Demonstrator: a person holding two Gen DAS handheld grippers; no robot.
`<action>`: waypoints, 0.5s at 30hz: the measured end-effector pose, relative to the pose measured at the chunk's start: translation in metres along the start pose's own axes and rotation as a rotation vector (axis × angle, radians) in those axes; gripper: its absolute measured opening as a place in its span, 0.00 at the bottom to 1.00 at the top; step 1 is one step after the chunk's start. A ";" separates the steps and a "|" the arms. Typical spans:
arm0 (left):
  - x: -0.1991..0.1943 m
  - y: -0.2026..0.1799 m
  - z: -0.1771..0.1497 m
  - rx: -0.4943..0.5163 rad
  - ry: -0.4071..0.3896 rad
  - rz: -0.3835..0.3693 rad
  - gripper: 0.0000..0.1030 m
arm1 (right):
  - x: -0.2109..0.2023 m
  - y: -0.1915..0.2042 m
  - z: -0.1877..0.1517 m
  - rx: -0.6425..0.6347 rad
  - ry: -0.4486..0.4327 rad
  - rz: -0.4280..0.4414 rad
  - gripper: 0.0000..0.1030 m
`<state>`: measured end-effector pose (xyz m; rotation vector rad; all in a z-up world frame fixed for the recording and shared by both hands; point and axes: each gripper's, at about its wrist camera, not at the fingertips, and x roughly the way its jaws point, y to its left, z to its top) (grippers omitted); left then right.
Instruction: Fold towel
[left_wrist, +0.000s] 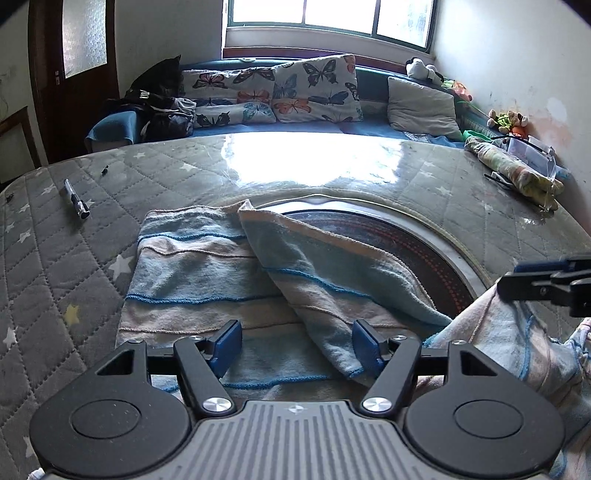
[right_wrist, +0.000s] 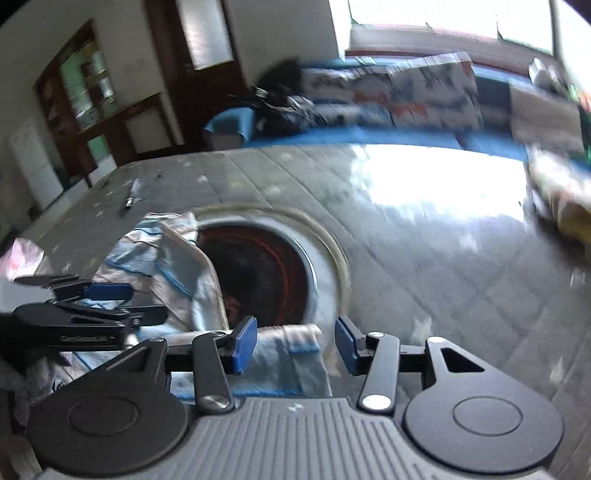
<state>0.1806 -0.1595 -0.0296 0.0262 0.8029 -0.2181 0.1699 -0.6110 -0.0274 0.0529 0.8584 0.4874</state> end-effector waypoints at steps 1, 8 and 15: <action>0.000 0.001 0.000 0.002 -0.001 0.000 0.68 | 0.001 -0.007 -0.003 0.037 0.013 0.019 0.46; 0.000 0.005 0.000 0.001 0.000 0.012 0.74 | -0.006 -0.011 -0.017 0.069 0.012 0.135 0.22; -0.005 0.014 0.001 -0.023 0.002 0.025 0.80 | -0.051 0.027 -0.029 -0.090 -0.102 0.155 0.07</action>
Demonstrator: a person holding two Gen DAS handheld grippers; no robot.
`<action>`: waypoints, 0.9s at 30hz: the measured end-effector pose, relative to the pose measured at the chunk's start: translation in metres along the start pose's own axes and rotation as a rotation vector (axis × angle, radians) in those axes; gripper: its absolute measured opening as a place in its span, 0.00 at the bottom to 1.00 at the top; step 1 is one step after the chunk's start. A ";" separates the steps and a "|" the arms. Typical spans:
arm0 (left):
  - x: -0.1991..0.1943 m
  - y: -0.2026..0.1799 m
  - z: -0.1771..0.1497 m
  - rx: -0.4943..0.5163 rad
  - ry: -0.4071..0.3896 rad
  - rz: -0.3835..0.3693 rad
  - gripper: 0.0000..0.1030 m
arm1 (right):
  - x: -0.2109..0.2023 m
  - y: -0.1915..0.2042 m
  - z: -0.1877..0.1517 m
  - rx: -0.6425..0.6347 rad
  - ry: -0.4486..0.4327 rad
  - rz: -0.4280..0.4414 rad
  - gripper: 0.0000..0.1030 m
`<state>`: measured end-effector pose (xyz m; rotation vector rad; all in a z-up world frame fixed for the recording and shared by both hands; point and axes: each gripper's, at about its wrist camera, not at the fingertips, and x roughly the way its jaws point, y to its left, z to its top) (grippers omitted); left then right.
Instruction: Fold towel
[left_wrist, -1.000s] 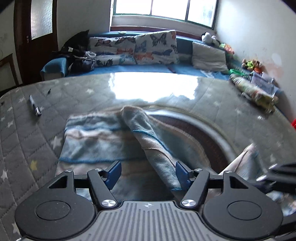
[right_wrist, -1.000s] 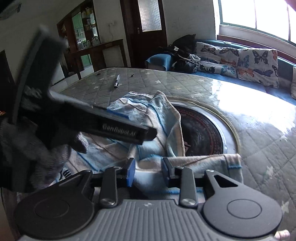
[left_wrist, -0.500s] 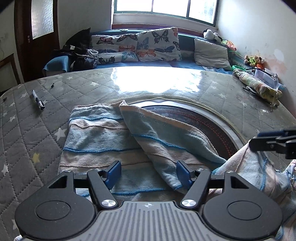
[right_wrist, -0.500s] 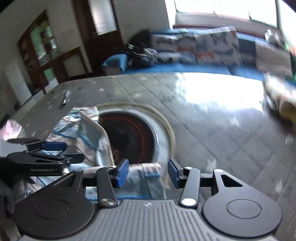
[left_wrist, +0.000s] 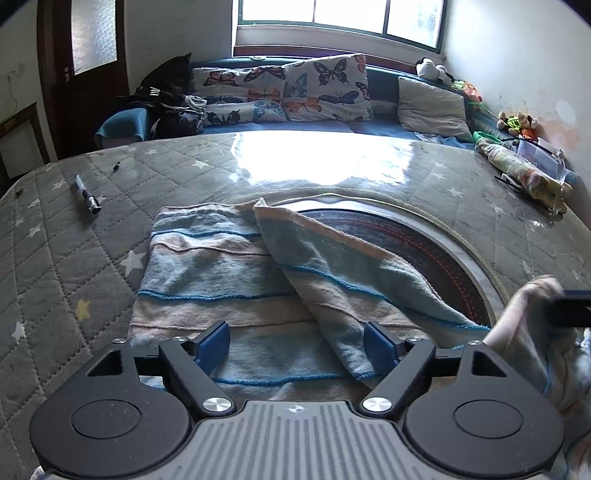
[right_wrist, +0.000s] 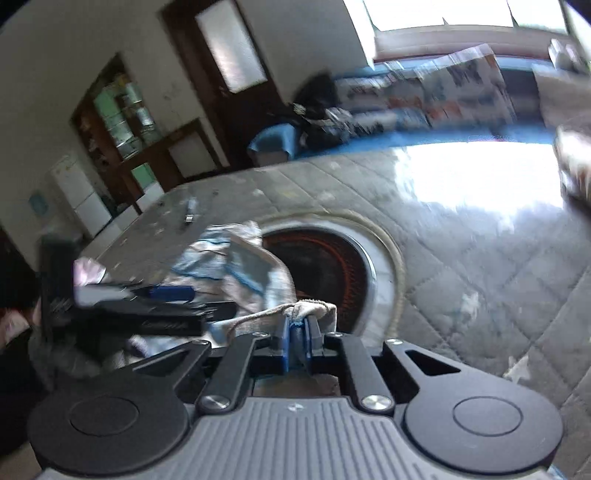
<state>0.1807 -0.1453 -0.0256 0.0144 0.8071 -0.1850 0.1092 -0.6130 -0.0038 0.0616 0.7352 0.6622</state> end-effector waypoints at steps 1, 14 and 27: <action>-0.003 0.001 0.001 -0.004 -0.006 -0.001 0.81 | -0.006 0.010 -0.003 -0.059 -0.012 -0.001 0.07; -0.042 -0.043 0.004 0.080 -0.076 -0.129 0.95 | -0.004 0.099 -0.061 -0.532 0.054 0.005 0.09; -0.026 -0.045 -0.036 0.132 -0.003 -0.096 0.94 | -0.035 0.070 -0.036 -0.333 0.064 0.069 0.23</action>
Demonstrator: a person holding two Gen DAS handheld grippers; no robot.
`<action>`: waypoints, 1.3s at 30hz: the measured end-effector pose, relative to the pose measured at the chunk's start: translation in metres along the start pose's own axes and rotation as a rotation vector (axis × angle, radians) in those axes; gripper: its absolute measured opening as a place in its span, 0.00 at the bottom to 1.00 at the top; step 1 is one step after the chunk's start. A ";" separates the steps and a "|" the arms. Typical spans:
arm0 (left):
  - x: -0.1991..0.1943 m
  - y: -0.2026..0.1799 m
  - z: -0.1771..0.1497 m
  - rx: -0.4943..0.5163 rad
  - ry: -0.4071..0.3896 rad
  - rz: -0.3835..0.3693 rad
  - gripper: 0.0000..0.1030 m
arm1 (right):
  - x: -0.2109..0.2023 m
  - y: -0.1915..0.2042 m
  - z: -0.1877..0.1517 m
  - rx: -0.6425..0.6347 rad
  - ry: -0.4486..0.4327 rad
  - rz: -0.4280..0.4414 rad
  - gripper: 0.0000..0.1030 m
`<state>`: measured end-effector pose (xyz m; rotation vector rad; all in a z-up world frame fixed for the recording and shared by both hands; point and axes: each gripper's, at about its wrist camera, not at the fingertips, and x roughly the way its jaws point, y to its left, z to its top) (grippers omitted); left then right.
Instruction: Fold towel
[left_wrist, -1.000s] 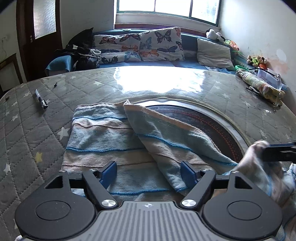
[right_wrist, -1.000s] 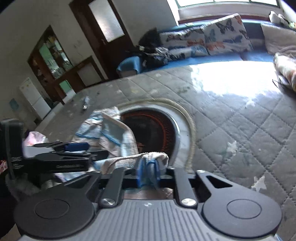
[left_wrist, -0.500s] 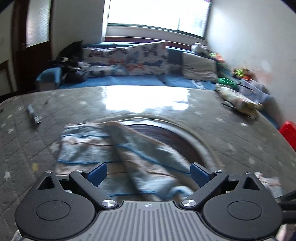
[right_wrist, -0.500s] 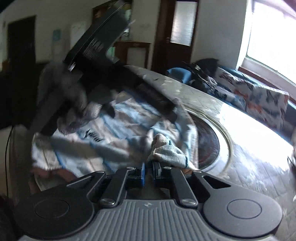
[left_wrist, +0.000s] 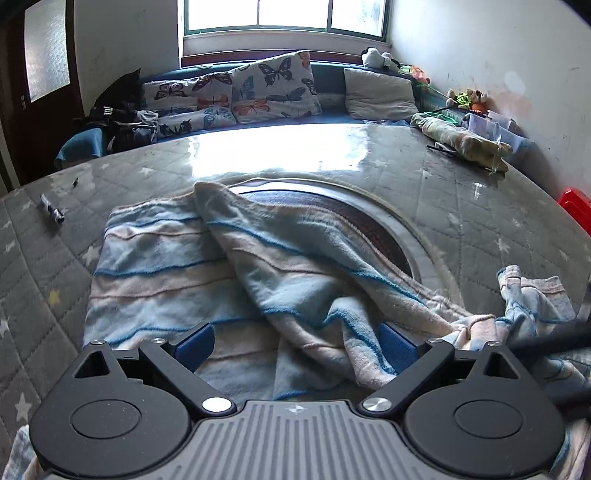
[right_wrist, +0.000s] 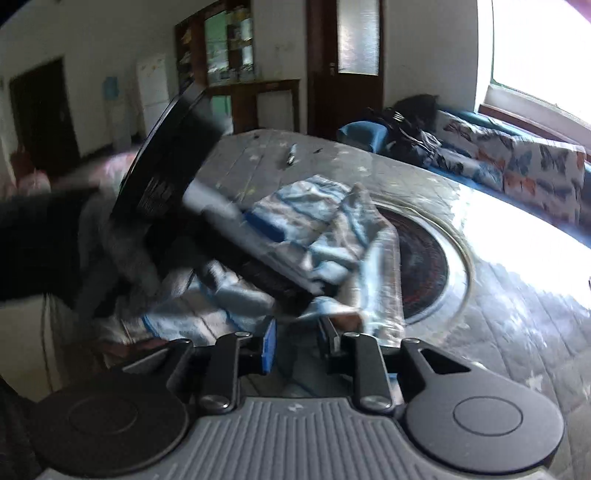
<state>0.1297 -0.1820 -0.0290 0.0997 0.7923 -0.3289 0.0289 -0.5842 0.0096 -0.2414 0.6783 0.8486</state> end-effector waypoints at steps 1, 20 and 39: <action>-0.001 0.000 -0.002 0.000 -0.002 0.000 0.94 | -0.005 -0.008 0.002 0.025 -0.008 -0.009 0.23; -0.003 0.017 -0.013 -0.032 -0.009 -0.018 0.95 | 0.053 -0.085 -0.009 0.368 0.126 -0.017 0.30; -0.004 0.028 -0.016 -0.037 -0.014 -0.026 0.97 | 0.065 -0.101 0.000 0.467 0.121 0.039 0.35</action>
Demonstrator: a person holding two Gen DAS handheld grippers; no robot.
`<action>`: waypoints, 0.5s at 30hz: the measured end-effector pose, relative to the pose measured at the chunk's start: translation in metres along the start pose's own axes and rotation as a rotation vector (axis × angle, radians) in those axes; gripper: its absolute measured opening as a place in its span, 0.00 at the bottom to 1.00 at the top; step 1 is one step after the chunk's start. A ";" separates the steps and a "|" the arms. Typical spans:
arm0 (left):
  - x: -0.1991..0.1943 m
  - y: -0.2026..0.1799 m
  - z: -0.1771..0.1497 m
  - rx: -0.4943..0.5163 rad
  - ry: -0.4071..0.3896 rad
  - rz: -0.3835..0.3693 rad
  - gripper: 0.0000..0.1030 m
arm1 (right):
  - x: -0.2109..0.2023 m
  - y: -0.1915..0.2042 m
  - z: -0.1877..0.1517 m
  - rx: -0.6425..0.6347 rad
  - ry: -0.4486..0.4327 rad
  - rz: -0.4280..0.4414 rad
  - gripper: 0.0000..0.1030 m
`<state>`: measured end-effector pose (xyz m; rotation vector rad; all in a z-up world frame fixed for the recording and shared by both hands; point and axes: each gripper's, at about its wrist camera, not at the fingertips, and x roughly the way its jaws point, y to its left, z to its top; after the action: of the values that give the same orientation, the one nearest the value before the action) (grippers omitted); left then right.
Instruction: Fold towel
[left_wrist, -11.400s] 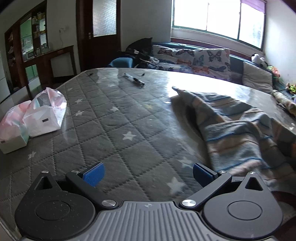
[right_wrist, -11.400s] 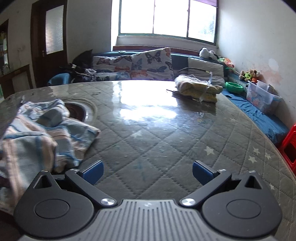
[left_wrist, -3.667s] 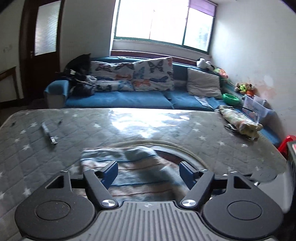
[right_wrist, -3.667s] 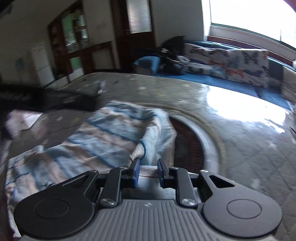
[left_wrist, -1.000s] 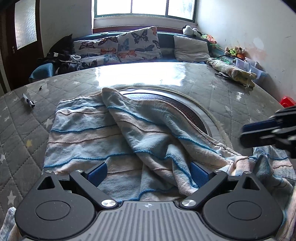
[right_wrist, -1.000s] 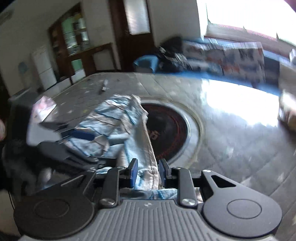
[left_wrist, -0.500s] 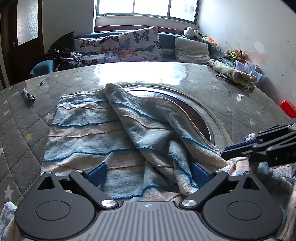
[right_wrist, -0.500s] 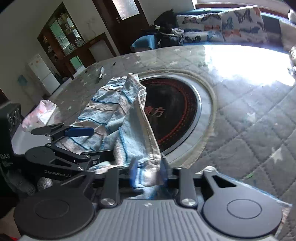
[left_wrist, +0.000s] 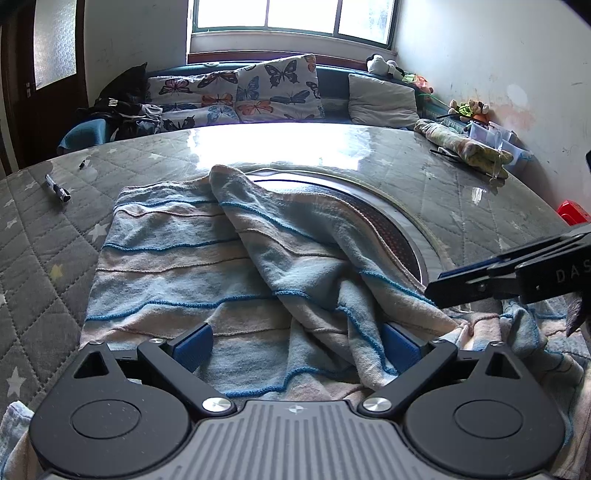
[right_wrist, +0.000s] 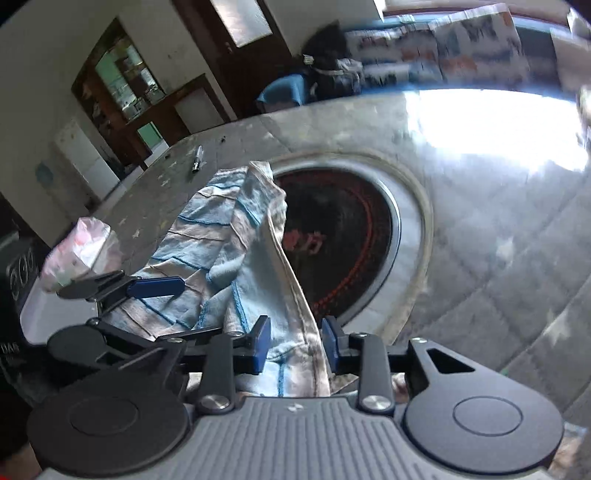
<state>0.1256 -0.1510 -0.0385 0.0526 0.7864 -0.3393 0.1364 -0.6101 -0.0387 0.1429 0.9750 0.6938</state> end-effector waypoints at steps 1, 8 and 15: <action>0.000 0.000 0.000 0.001 0.000 -0.001 0.97 | 0.002 -0.003 -0.001 0.014 0.011 0.012 0.36; 0.000 0.001 0.001 0.030 0.001 0.003 0.98 | 0.005 -0.001 -0.006 0.017 0.044 0.074 0.17; -0.020 -0.004 0.019 0.089 -0.082 0.037 0.97 | -0.013 0.021 -0.008 -0.090 -0.036 0.042 0.03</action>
<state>0.1239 -0.1522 -0.0108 0.1357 0.6881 -0.3387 0.1150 -0.6026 -0.0257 0.0964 0.9063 0.7699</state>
